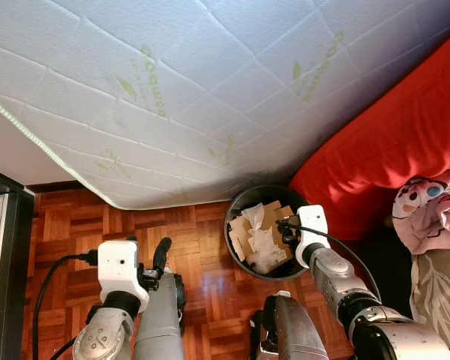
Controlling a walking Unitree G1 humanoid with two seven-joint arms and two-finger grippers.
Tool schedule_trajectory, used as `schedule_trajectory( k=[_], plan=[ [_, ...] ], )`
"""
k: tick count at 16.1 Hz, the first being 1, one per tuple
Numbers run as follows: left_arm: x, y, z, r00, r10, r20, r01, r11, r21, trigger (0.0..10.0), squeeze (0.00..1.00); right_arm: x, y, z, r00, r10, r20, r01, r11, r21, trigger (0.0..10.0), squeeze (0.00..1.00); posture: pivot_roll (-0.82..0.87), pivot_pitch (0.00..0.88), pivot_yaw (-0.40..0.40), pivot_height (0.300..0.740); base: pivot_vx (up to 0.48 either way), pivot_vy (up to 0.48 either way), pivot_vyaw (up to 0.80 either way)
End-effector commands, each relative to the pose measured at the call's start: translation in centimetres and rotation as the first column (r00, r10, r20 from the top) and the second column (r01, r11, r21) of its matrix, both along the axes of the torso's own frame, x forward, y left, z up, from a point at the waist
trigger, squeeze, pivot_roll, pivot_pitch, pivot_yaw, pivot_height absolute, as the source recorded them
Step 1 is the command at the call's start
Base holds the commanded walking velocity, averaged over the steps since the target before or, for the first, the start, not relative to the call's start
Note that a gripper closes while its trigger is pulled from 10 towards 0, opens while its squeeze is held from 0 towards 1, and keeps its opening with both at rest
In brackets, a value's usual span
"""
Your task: Clean up the room
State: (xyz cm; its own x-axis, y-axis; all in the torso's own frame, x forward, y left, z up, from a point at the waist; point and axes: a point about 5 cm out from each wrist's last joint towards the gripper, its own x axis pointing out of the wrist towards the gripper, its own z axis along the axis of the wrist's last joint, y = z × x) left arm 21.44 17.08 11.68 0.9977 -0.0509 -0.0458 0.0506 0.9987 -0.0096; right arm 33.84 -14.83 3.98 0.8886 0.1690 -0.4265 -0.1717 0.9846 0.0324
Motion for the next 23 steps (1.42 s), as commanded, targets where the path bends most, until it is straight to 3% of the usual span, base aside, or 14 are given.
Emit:
schedule_trajectory(
  k=[1,2,4,8,10,12,13,17,18,20,23],
  plan=[
    [-0.3,0.1,-0.7,0.999,0.011,-0.038,-0.011,1.0,-0.007,10.0,0.0,-0.8,0.1,-1.1,0.999,0.01,-0.053,-0.01,1.0,-0.007,10.0,1.0,0.18,0.45,-0.082,0.655,0.0,0.0,0.0],
    [0.1,0.1,-0.9,0.999,0.01,-0.043,-0.01,1.0,-0.008,10.0,0.0,-0.6,0.0,-0.8,1.0,0.005,-0.031,-0.005,1.0,-0.003,10.0,0.0,0.17,0.434,-0.08,0.655,0.0,0.0,0.0],
    [0.3,0.3,-1.7,0.998,0.018,-0.062,-0.018,1.0,-0.013,10.0,0.0,-0.7,-0.8,-0.7,0.999,-0.051,-0.003,0.051,0.998,0.036,10.0,0.0,0.15,0.393,-0.077,0.655,0.0,0.0,0.0],
    [0.9,1.1,-4.1,0.992,0.052,-0.117,-0.053,0.999,-0.004,10.0,0.0,-2.4,-3.3,-2.2,0.985,-0.175,0.002,0.174,0.981,0.08,10.0,0.0,0.12,0.317,-0.077,0.655,0.0,0.0,0.0],
    [2.0,3.1,-5.9,0.975,0.152,-0.164,-0.158,0.987,-0.024,10.0,0.0,-6.6,-6.2,-5.3,0.953,-0.301,-0.035,0.303,0.95,0.074,10.0,0.0,0.08,0.205,-0.065,0.655,0.0,0.0,0.0],
    [2.5,3.8,-7.0,0.964,0.17,-0.203,-0.18,0.983,-0.033,10.0,0.0,-8.4,-6.8,-6.5,0.94,-0.335,-0.062,0.339,0.938,0.072,10.0,0.0,0.07,0.166,-0.056,0.655,0.0,0.0,0.0],
    [2.4,4.0,-8.9,0.95,0.154,-0.273,-0.167,0.986,-0.026,10.0,0.0,-10.3,-7.1,-7.8,0.927,-0.361,-0.101,0.368,0.928,0.062,10.0,0.0,0.05,0.121,-0.044,0.655,0.0,0.0,0.0],
    [0.9,3.6,-14.5,0.863,0.106,-0.494,-0.131,0.991,-0.016,10.0,0.0,-11.7,-5.8,-9.2,0.908,-0.376,-0.185,0.393,0.918,0.062,10.0,0.0,0.03,0.018,-0.013,0.655,0.0,0.0,0.0],
    [0.9,3.6,-14.5,0.863,0.106,-0.494,-0.131,0.991,-0.016,10.0,0.0,-11.7,-5.8,-9.2,0.908,-0.376,-0.185,0.393,0.918,0.062,10.0,0.0,0.03,0.018,-0.013,0.655,0.0,0.0,0.0],
    [0.1,3.1,-16.2,0.813,0.069,-0.578,-0.085,0.996,-0.001,10.0,0.0,-13.0,-4.9,-10.3,0.898,-0.35,-0.266,0.373,0.927,0.039,10.0,0.0,0.03,0.0,-0.006,0.665,0.0,0.0,0.0],
    [-0.6,2.8,-17.4,0.775,0.068,-0.629,-0.084,0.996,0.004,10.0,0.0,-14.6,-4.6,-11.4,0.872,-0.355,-0.337,0.383,0.923,0.019,10.0,0.0,0.02,0.0,-0.005,0.685,0.0,0.0,0.0]
  ],
)
